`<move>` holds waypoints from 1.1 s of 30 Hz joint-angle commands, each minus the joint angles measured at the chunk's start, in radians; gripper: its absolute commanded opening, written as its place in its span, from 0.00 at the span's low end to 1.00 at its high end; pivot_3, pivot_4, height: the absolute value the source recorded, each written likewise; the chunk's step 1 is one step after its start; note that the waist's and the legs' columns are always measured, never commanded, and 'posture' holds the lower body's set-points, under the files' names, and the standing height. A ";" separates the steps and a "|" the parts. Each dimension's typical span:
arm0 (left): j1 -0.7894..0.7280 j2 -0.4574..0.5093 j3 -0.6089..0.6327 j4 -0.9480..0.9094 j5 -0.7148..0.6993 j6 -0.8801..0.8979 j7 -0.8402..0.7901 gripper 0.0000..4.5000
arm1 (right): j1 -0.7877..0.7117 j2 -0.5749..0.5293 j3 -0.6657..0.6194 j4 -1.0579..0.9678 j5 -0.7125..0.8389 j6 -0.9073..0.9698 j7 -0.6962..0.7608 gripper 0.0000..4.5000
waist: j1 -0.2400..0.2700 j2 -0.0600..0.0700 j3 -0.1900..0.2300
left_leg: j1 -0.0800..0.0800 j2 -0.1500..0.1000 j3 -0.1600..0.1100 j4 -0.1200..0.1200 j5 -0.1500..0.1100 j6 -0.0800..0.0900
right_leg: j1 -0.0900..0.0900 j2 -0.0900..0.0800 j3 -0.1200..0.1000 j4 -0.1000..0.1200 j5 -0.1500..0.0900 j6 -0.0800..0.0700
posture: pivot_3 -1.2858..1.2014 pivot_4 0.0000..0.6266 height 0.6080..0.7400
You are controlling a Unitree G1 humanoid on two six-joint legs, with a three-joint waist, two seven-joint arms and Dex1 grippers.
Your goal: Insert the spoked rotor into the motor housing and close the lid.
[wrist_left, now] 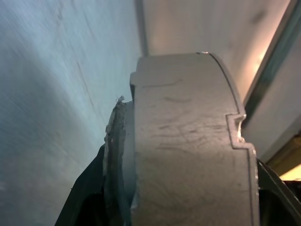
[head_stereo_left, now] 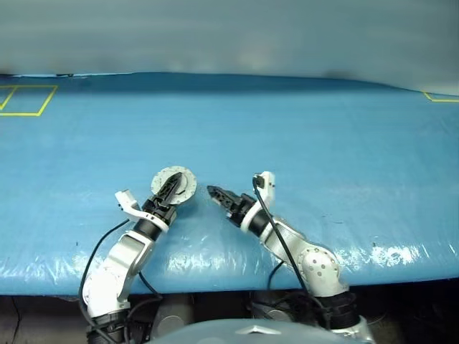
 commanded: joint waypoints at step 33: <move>-0.977 0.153 0.110 1.328 0.845 -0.327 -0.246 0.76 | 0.140 -0.059 0.217 -0.022 -1.004 -0.514 0.193 1.00 | 0.001 -0.005 -0.001 | 0.002 -0.003 -0.002 0.001 0.002 -0.002 | 0.003 -0.001 -0.001 0.001 0.001 0.001 | 0.52 0.24 1.00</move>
